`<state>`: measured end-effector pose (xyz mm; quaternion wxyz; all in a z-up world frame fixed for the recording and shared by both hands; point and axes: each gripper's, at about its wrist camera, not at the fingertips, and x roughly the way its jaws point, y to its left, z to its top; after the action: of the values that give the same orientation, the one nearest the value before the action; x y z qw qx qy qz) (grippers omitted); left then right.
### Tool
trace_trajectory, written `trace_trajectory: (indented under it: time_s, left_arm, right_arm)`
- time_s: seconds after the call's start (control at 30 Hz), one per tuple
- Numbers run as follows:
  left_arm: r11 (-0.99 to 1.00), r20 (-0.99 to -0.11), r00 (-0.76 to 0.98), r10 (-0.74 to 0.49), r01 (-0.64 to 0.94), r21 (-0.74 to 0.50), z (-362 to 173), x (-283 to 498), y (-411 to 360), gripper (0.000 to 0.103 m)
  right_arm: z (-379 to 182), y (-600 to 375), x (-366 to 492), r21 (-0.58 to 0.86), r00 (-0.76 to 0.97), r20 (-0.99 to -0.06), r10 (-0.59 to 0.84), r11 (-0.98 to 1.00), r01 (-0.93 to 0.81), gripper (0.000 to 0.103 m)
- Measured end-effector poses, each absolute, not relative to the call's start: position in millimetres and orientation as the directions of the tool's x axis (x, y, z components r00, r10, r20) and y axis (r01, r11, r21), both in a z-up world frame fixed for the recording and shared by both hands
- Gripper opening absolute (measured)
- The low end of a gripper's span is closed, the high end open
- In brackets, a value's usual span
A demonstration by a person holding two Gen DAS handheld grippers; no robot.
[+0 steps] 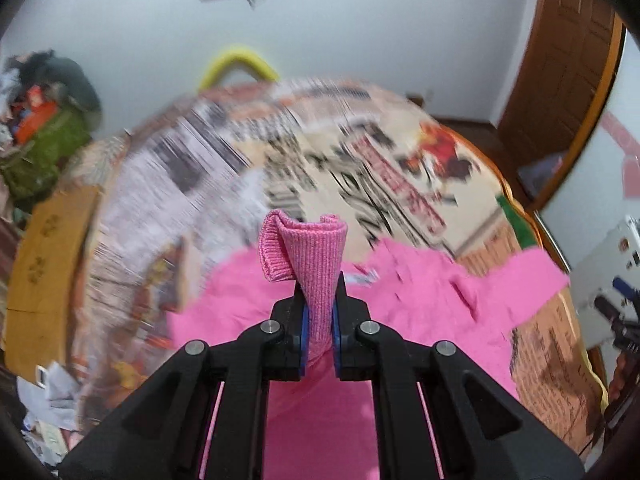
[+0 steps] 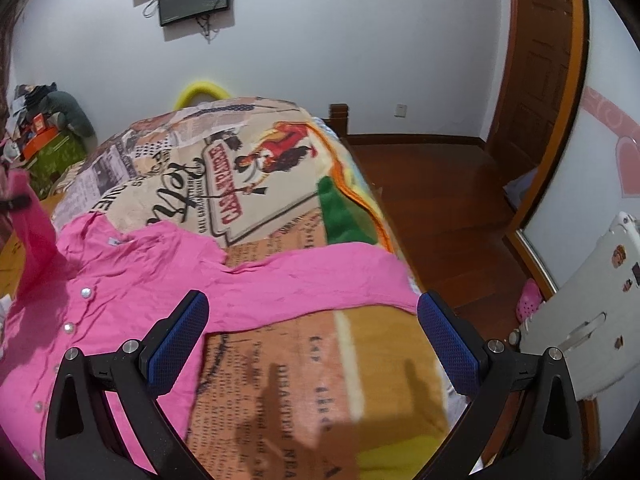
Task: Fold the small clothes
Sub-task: 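Fold the held sleeve across the cardigan body and open the left tool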
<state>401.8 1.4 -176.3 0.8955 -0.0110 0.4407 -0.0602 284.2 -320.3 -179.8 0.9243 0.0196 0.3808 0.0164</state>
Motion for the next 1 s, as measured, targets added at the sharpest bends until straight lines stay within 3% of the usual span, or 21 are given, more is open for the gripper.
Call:
trace_trajectory:
  time_s: [0.4,0.47,0.53,0.6,0.7,0.87,1.0]
  left_arm:
    - [0.990,-0.909,0.391,-0.142,0.070,-0.124,-260,429,-18,0.009]
    - [0.991,-0.917,0.375,-0.134,0.076,-0.114,-265,431,-21,0.015]
    - [0.992,-0.925,0.359,-0.126,0.070,-0.108,-267,433,-21,0.039]
    - [0.995,-0.924,0.369,-0.102,0.056,-0.087,-269,432,-23,0.052]
    - [0.997,-0.924,0.375,-0.073,0.061,-0.054,-269,431,-25,0.055]
    - [0.996,-0.917,0.391,-0.074,0.082,-0.045,-262,424,-29,0.057]
    - [0.995,-0.903,0.424,-0.062,0.094,-0.024,-251,417,-31,0.060]
  right_arm:
    - [-224,-389,320,0.188,0.607,-0.791,0.079,0.975,0.118,0.103]
    - [-235,-402,329,0.215,0.580,-0.811,0.083,0.963,0.163,0.102]
    - [-242,-410,335,0.235,0.559,-0.824,0.092,0.953,0.190,0.099]
    - [-248,-414,339,0.244,0.543,-0.835,0.096,0.947,0.207,0.096]
    - [-252,-417,346,0.254,0.523,-0.845,0.112,0.945,0.206,0.091]
    - [-258,-416,355,0.265,0.490,-0.859,0.148,0.948,0.178,0.074]
    - [-263,-413,360,0.266,0.486,-0.861,0.152,0.948,0.174,0.072]
